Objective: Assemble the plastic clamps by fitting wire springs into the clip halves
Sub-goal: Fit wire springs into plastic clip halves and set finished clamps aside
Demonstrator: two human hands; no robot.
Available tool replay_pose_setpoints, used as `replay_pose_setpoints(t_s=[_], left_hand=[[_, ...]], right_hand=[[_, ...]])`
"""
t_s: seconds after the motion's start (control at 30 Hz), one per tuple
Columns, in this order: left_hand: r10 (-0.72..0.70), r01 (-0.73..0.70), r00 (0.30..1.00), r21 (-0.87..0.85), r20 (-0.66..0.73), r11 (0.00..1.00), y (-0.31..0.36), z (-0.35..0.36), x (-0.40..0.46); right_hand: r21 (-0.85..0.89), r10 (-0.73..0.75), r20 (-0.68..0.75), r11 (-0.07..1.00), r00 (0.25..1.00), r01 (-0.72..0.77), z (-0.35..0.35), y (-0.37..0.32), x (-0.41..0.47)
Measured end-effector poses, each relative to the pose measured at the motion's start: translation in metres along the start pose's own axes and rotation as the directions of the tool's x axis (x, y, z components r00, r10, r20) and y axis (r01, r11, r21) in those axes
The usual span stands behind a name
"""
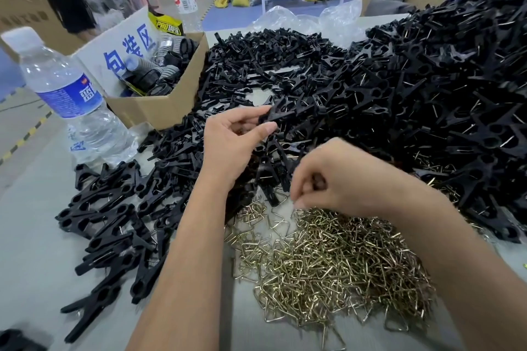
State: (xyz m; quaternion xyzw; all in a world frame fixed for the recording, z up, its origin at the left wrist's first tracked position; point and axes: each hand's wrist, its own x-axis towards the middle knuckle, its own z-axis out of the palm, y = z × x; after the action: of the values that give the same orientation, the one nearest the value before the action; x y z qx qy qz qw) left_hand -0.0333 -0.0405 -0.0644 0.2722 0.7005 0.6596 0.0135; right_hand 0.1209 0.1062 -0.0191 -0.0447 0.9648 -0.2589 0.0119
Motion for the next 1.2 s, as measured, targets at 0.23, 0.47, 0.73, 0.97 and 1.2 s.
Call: replay_pose_setpoints(t_s=[0.23, 0.47, 0.73, 0.97, 1.2], left_hand=[[0.005, -0.005, 1.000, -0.010, -0.007, 1.000, -0.001, -0.001, -0.001], [0.024, -0.024, 0.999, -0.018, 0.031, 1.000, -0.003, -0.005, 0.001], [0.004, 0.001, 0.990, -0.037, 0.138, 0.999, -0.002, -0.005, 0.000], [0.021, 0.003, 0.950, -0.076, 0.311, 0.997, 0.006, 0.010, -0.008], [0.004, 0.022, 0.952, -0.080, 0.305, 0.997, 0.008, 0.015, -0.010]], right_hand=[[-0.465, 0.083, 0.109, 0.885, 0.991, -0.023, 0.017, -0.032, 0.005], [0.242, 0.075, -0.143, 0.969, 0.987, -0.039, 0.008, -0.006, 0.001], [0.799, 0.435, -0.448, 0.587, 0.781, 0.132, 0.016, 0.025, -0.001], [0.854, 0.594, -0.483, 0.481, 0.644, 0.198, 0.028, 0.021, 0.005], [0.856, 0.645, -0.478, 0.494, 0.597, 0.152, 0.032, 0.023, 0.007]])
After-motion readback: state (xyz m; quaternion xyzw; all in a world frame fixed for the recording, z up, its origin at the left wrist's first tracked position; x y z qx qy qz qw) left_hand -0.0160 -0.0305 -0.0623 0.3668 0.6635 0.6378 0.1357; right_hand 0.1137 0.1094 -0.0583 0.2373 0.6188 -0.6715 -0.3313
